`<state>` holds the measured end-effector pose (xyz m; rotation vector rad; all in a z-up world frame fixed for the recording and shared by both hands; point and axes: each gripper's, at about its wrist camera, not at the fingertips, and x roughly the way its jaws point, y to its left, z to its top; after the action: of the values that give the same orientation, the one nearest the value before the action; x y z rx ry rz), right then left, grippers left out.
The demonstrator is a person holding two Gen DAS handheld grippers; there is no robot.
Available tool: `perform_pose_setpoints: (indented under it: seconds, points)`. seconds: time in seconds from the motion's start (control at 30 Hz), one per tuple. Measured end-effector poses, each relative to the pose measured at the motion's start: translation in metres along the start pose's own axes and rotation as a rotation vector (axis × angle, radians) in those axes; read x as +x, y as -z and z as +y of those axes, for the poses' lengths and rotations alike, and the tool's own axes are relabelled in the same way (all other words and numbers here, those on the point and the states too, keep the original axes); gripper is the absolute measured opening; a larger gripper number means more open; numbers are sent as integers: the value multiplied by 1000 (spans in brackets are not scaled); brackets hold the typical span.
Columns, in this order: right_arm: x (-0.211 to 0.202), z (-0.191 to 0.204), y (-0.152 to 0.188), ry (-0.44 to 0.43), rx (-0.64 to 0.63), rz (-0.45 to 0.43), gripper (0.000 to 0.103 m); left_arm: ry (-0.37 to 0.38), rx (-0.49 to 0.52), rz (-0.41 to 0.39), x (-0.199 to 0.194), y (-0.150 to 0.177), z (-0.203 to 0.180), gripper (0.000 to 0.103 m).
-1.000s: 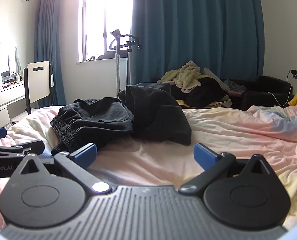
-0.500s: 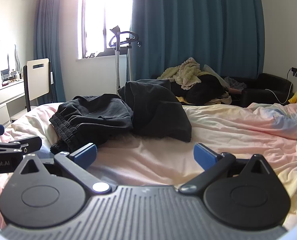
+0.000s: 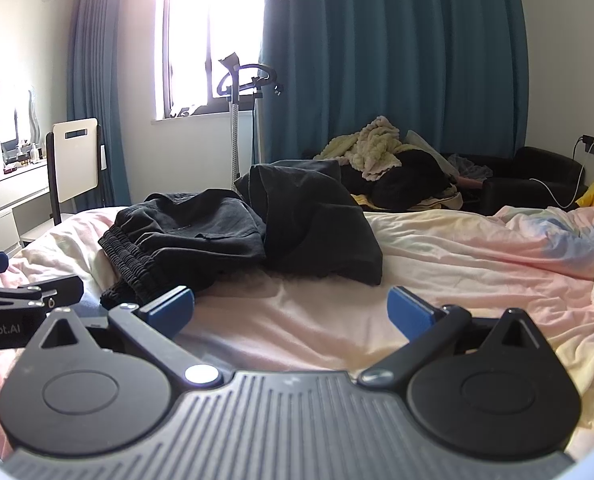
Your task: Fold clothes
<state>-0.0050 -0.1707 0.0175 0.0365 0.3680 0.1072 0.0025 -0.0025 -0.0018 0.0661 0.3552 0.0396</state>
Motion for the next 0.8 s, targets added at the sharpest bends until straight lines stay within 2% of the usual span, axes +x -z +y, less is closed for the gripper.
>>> perform_pose_setpoints:
  seconds: [0.63, 0.8]
  points:
    - [-1, 0, 0, 0, 1, -2, 103, 6, 2, -3, -3, 2, 2, 103]
    - [-2, 1, 0, 1, 3, -4, 103, 32, -6, -12, -4, 2, 3, 103]
